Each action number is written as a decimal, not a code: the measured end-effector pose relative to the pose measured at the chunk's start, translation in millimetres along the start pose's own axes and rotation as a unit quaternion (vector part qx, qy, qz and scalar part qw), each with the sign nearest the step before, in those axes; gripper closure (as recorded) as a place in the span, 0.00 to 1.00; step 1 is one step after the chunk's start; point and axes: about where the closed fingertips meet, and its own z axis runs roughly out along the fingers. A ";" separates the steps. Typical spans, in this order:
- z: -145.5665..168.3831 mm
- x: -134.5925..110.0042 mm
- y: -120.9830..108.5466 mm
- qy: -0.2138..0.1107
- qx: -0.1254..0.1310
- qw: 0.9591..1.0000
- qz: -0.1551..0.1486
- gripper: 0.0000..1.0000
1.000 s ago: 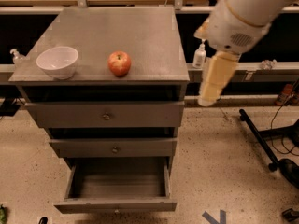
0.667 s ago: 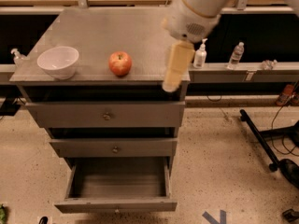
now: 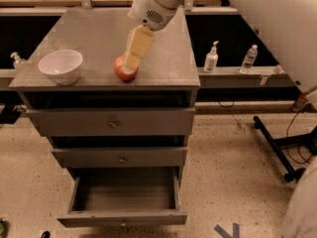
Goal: Place apple into bottom drawer
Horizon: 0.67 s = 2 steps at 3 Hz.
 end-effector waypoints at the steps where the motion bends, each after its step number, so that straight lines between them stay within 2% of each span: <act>1: 36.2 2.9 -8.0 -0.037 0.008 0.998 0.040 0.00; 2: 36.2 2.9 -8.0 -0.037 0.008 0.998 0.040 0.00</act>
Offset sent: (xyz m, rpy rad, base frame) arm 0.0127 0.0112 -0.0222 0.0735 0.0274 -0.0388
